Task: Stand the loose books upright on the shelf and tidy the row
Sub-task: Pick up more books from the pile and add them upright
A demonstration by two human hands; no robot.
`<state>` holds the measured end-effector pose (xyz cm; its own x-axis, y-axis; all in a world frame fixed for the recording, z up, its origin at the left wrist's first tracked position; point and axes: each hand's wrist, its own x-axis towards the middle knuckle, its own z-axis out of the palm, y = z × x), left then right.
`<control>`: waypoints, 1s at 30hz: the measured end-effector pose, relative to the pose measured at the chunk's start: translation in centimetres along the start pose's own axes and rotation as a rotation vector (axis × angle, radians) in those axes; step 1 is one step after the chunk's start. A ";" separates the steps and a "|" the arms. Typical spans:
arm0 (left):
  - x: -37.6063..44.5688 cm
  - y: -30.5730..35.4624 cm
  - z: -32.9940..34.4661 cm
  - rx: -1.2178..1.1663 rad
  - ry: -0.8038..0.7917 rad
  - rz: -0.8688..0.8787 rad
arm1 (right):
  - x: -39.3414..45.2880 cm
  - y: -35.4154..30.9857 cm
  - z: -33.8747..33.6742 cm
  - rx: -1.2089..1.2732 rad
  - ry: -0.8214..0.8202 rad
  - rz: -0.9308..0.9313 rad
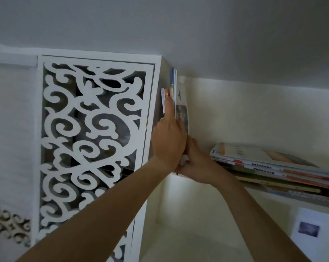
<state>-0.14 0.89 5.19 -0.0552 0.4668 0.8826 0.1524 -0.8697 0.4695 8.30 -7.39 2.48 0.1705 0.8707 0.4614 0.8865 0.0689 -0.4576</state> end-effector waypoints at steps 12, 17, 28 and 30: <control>-1.1 0.0 -0.9 -0.127 -0.122 -0.322 | -1.5 -0.1 1.6 0.145 0.063 0.015; -1.5 1.0 -2.8 -0.044 -0.006 -0.181 | -2.2 -1.0 -1.0 0.418 0.207 0.083; 0.6 1.9 -8.9 -0.018 0.068 -0.036 | 4.1 2.0 5.0 -0.021 0.240 0.119; 0.6 1.7 -9.6 0.006 0.057 -0.039 | 5.0 2.4 6.2 -0.006 0.394 0.107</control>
<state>-9.38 -1.83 6.68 -0.1173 0.4904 0.8636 0.1554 -0.8498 0.5037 8.59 0.17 -0.99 0.4124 0.6192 0.6682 0.8573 -0.0158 -0.5145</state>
